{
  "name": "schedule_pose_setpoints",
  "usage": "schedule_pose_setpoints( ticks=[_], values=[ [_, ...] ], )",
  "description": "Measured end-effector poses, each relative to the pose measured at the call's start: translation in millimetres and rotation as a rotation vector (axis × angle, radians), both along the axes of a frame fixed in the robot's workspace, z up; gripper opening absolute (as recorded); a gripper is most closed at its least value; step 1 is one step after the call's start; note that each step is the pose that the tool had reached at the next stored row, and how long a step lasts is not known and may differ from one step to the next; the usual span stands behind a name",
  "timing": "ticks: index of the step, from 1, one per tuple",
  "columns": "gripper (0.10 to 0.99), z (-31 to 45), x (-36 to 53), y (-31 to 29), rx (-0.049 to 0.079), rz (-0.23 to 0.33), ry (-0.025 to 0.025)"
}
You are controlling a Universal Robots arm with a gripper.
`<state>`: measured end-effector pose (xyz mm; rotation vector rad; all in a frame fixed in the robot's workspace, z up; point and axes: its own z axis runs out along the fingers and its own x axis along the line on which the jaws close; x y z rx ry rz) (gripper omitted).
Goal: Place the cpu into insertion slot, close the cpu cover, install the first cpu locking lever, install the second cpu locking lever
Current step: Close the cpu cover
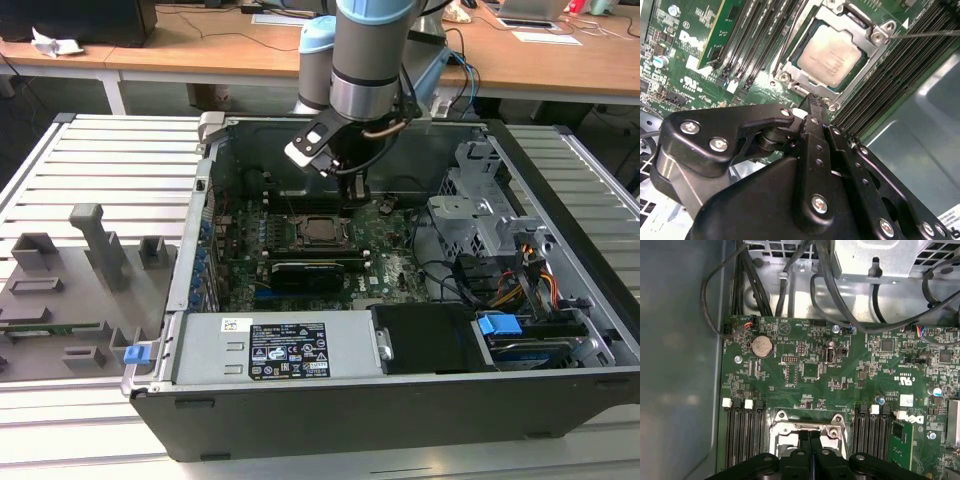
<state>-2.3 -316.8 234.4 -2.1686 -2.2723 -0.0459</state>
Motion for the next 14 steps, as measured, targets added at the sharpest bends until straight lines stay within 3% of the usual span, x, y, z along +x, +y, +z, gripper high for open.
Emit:
schedule_pose_setpoints(
  ticks=[14],
  values=[
    [0.106,0.0,-22.4,0.1,0.0,0.0,0.0]
  ],
)
